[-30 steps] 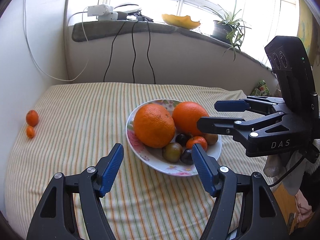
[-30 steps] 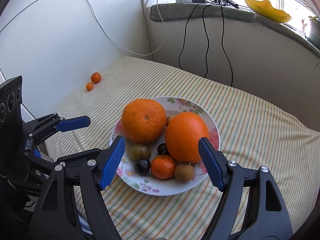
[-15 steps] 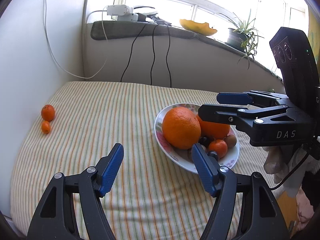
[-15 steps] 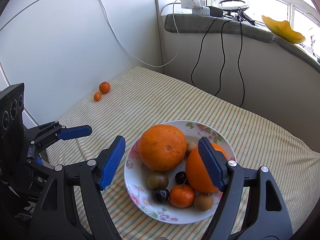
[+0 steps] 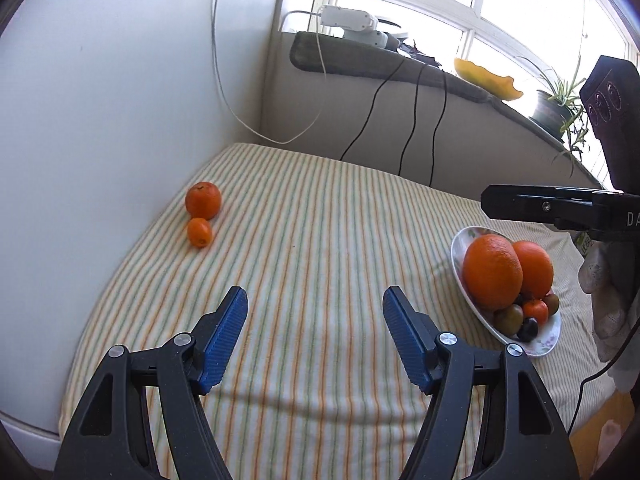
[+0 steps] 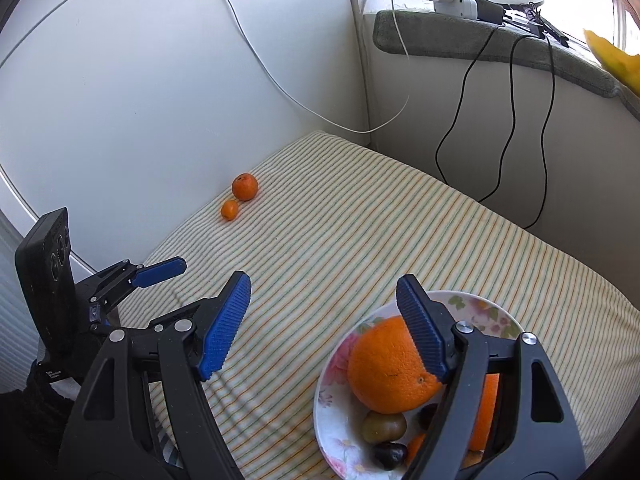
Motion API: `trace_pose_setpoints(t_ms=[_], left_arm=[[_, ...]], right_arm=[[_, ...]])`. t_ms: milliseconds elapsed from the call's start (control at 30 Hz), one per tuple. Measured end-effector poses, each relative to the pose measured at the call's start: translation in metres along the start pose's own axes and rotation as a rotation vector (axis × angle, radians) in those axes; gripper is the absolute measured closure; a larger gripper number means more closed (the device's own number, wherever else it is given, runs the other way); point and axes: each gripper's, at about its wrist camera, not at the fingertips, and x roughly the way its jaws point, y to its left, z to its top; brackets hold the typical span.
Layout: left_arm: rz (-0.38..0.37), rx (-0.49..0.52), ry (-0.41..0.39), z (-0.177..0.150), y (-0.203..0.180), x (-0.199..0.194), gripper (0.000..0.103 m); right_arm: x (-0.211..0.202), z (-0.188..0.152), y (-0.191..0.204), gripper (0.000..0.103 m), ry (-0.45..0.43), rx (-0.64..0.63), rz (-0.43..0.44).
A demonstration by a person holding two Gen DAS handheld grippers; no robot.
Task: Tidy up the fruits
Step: 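Withdraw both grippers and move them toward the two tangerines, then grasp the small tangerine with the left gripper while the right gripper grasps the larger tangerine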
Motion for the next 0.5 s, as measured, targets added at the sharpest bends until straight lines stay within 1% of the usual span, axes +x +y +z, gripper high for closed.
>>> trace_pose_setpoints(t_ms=[67,100,233,333,367,433,500], left_arm=[[0.015,-0.013,-0.003,0.003,0.012,0.003,0.036],[0.02,-0.02,0.0,0.004,0.018,0.006,0.04],[0.037,-0.046,0.009,0.01,0.039,0.015,0.049],[0.044,-0.055,0.018,0.015,0.052,0.023,0.056],[0.051,-0.053,0.022,0.016,0.055,0.026,0.057],[0.055,-0.051,0.033,0.018,0.06,0.032,0.063],[0.058,-0.052,0.044,0.019,0.064,0.037,0.065]], right_arm=[[0.009,0.009,0.006,0.025,0.008,-0.001,0.029],[0.013,0.013,0.01,0.025,0.008,-0.007,0.034],[0.035,0.031,0.024,0.025,0.021,-0.031,0.063],[0.053,0.044,0.031,0.026,0.046,-0.018,0.11],[0.06,0.048,0.033,0.026,0.058,-0.006,0.131],[0.075,0.057,0.037,0.031,0.079,0.01,0.168],[0.089,0.064,0.042,0.033,0.097,0.018,0.186]])
